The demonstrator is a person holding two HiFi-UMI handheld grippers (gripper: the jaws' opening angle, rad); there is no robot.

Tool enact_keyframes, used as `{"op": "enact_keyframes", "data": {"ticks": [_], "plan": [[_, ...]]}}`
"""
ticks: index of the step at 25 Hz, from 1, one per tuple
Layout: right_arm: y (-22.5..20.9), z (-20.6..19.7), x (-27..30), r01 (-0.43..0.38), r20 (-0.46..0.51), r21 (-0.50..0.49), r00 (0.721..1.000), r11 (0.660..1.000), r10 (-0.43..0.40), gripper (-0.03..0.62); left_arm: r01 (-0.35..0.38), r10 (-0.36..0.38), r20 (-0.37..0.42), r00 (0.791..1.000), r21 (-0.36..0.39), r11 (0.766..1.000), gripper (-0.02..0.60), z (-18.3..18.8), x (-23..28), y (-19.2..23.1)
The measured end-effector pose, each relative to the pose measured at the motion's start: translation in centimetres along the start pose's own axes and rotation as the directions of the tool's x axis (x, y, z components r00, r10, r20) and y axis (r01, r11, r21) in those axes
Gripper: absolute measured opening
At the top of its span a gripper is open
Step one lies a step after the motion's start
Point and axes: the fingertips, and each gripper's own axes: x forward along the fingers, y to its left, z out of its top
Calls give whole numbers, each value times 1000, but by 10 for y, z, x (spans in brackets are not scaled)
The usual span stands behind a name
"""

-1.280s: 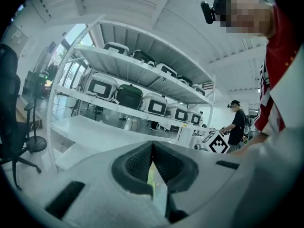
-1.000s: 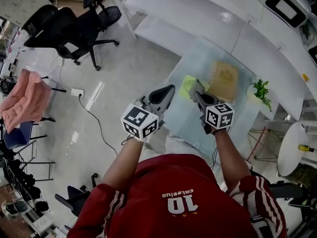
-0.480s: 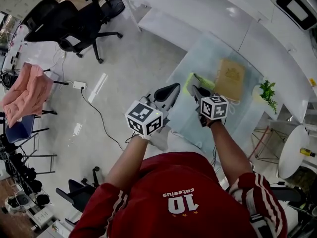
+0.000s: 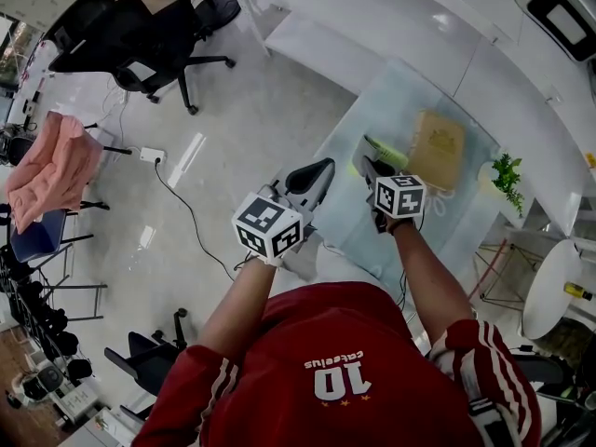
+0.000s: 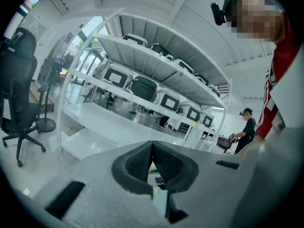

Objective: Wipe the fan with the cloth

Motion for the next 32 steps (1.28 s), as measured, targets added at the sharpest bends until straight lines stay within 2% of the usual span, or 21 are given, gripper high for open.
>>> {"op": "enact_keyframes", "data": {"ticks": [11, 17, 32], "plan": [[-10, -4, -13, 49, 20, 33, 999, 998, -50, 18, 8, -8, -9, 1000, 13, 1000, 0, 0, 2, -8], [-23, -10, -30, 84, 28, 48, 996, 995, -85, 18, 21, -19, -28, 999, 59, 998, 0, -3, 6, -17], [-58, -30, -74, 188, 52, 114, 980, 976, -194, 18, 64, -62, -33, 998, 59, 996, 2, -7, 15, -37]]}}
